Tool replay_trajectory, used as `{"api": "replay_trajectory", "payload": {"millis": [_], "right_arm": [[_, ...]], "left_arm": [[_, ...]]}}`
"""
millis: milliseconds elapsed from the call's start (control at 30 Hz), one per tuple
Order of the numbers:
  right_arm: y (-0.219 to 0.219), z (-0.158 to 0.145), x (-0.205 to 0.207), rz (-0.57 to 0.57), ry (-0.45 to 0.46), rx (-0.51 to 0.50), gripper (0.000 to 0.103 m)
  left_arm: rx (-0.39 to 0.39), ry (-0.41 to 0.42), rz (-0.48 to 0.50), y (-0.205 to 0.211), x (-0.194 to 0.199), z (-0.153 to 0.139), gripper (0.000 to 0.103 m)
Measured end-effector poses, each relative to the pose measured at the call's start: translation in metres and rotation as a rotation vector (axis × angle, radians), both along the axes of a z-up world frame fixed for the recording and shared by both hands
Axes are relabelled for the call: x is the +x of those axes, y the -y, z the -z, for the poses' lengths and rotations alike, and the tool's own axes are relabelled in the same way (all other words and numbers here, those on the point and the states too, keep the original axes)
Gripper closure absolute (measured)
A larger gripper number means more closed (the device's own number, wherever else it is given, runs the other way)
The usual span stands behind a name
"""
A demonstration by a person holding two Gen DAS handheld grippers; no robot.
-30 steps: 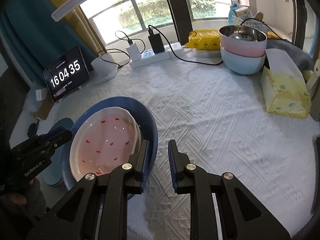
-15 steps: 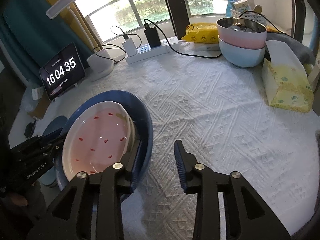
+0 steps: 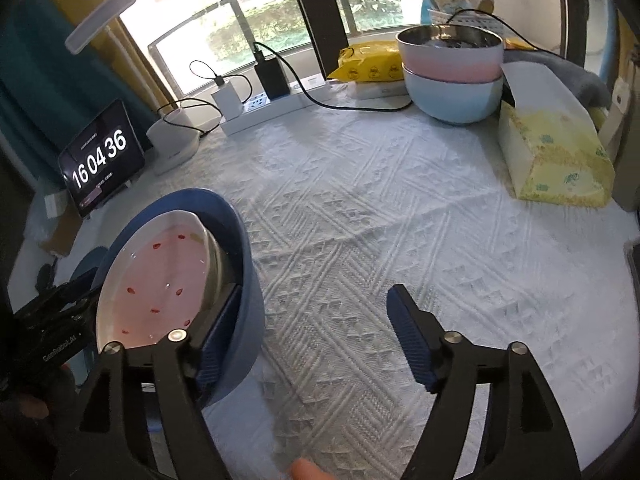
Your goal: Organize plates and bowls
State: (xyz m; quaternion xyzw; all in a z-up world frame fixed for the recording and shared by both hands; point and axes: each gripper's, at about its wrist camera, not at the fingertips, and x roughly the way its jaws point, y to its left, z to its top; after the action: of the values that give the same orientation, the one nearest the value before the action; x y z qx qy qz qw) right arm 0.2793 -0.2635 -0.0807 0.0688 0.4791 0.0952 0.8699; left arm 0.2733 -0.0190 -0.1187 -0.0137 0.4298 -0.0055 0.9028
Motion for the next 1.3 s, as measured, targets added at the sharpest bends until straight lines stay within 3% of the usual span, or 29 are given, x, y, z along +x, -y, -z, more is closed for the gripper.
{"api": "replay_trajectory", "payload": {"millis": [133, 333, 533, 633, 833, 900, 1000, 1100, 1300], "right_arm": [[0.005, 0.006, 0.002, 0.035, 0.0, 0.01, 0.012], [0.005, 0.008, 0.003, 0.067, -0.007, 0.028, 0.012], [0.003, 0.006, -0.001, 0.107, -0.01, 0.034, 0.013], [0.001, 0.004, -0.002, 0.089, -0.006, 0.042, 0.023], [-0.005, 0.0, -0.006, 0.061, 0.004, 0.102, 0.051], [-0.005, 0.0, -0.007, 0.063, 0.006, 0.137, 0.059], [-0.008, -0.001, -0.01, 0.064, 0.019, 0.177, 0.073], [-0.019, -0.006, -0.014, 0.045, 0.046, 0.154, 0.094], [-0.026, -0.006, -0.013, 0.047, 0.053, 0.116, 0.095]], "left_arm": [[-0.012, -0.008, -0.003, -0.005, 0.003, 0.003, 0.027], [-0.014, -0.018, 0.023, -0.006, 0.005, 0.004, 0.025], [-0.015, 0.023, 0.03, -0.007, 0.002, 0.005, 0.026], [-0.03, 0.043, 0.016, -0.007, 0.0, 0.005, 0.028], [-0.061, 0.06, 0.044, 0.004, -0.005, 0.001, 0.058], [-0.075, 0.063, 0.061, 0.008, -0.006, 0.001, 0.075], [-0.073, 0.086, 0.086, 0.018, -0.01, 0.0, 0.091], [-0.048, 0.084, 0.097, 0.022, -0.01, -0.003, 0.091], [-0.06, 0.073, 0.102, 0.021, -0.009, -0.003, 0.091]]}}
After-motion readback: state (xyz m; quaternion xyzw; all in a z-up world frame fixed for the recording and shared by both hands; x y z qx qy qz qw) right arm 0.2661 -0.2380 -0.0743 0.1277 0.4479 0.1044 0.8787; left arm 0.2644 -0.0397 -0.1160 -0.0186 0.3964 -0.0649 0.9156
